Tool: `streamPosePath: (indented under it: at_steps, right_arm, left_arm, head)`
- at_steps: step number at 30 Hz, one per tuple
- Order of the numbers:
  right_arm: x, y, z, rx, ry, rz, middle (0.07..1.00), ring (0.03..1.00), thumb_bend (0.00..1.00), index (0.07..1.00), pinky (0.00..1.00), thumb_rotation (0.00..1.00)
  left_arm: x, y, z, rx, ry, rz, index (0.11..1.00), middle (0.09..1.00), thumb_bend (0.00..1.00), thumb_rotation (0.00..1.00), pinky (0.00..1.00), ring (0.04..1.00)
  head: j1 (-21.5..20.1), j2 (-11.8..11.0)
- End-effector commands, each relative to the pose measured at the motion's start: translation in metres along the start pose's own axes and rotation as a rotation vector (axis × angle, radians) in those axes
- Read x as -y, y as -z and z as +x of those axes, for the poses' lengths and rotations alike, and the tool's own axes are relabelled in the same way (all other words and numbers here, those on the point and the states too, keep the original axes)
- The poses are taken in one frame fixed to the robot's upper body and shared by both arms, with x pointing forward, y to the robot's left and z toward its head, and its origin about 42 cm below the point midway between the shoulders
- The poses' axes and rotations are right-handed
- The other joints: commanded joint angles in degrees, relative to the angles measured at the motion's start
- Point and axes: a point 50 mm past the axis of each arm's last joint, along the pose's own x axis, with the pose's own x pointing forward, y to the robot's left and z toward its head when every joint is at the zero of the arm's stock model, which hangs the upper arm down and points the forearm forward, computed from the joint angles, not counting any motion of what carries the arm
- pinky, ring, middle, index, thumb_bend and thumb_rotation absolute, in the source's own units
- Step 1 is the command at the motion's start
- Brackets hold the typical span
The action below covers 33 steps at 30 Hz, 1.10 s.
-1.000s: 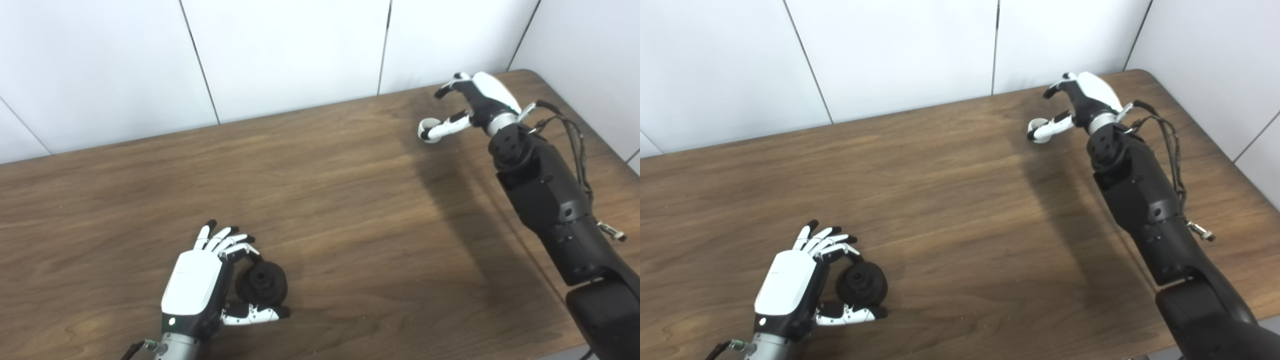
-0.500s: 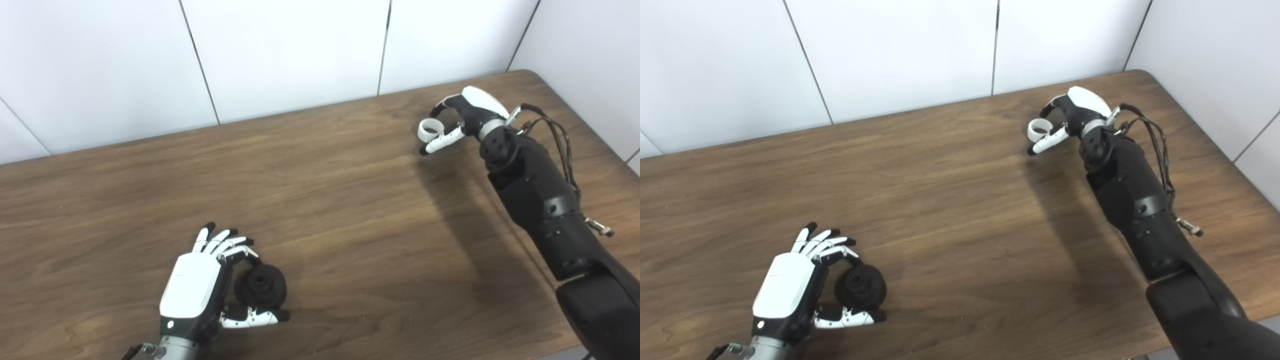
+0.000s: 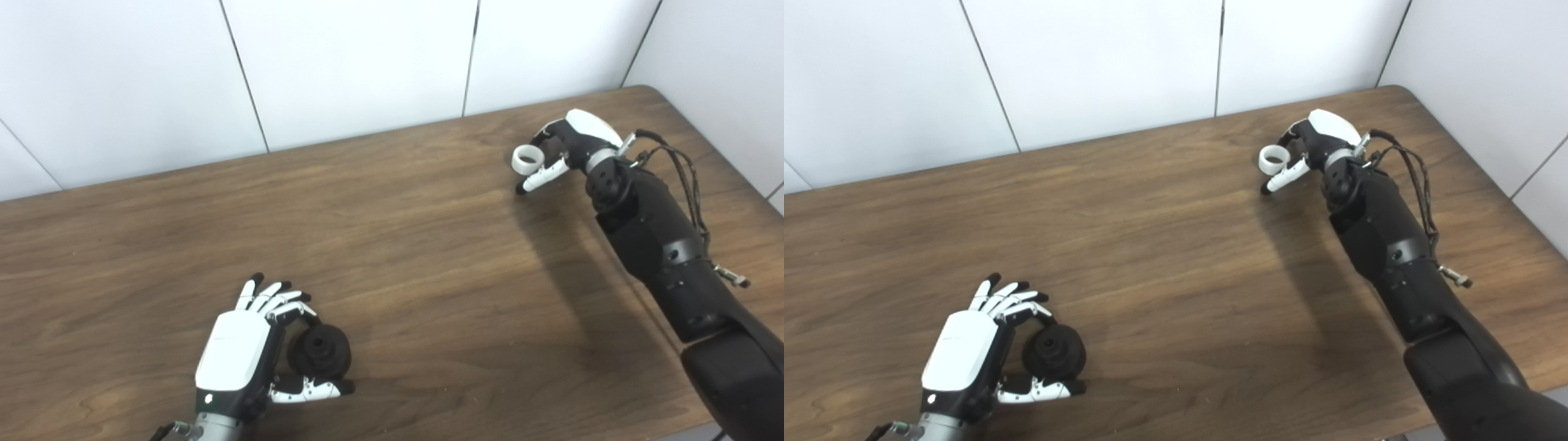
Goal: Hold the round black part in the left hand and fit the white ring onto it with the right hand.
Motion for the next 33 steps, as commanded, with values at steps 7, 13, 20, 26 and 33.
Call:
streamPosePath:
  at_steps: [7, 13, 20, 26, 33]
  right_arm:
    - [0.035, -0.011, 0.0042, 0.031, 0.101, 0.012, 0.865, 0.965, 0.83, 0.652, 0.89, 0.22]
    - [0.0346, -0.0122, 0.0037, 0.036, 0.103, 0.01, 0.862, 0.965, 0.83, 0.651, 0.88, 0.22]
    - [0.0308, -0.0125, 0.0014, 0.038, 0.137, 0.087, 0.868, 0.964, 0.53, 0.487, 0.96, 0.14]
    - [0.0282, -0.0126, 0.0008, 0.037, 0.152, 0.066, 0.846, 0.949, 0.52, 0.485, 0.95, 0.13]
    - [0.027, -0.0082, 0.0001, 0.035, 0.136, 0.05, 0.832, 0.938, 0.52, 0.486, 0.97, 0.13]
  left_arm:
    - [-0.005, -0.0008, -0.0022, 0.019, -0.006, 0.01, 0.484, 0.769, 0.52, 0.05, 1.0, 0.875]
    - [-0.0049, -0.0018, -0.0022, 0.021, -0.006, 0.013, 0.483, 0.767, 0.52, 0.05, 1.0, 0.872]
    - [-0.0046, -0.0031, -0.0033, 0.027, -0.005, 0.017, 0.483, 0.769, 0.52, 0.05, 1.0, 0.875]
    - [-0.0045, -0.0037, -0.0036, 0.025, -0.001, 0.018, 0.484, 0.774, 0.52, 0.05, 1.0, 0.879]
    - [-0.0047, -0.0044, -0.0025, 0.023, -0.001, 0.021, 0.484, 0.772, 0.52, 0.05, 1.0, 0.881]
  head:
    - [0.05, 0.0]
    - [0.23, -0.08]
    - [0.39, -0.12]
    - [0.41, -0.05]
    - [0.43, 0.0]
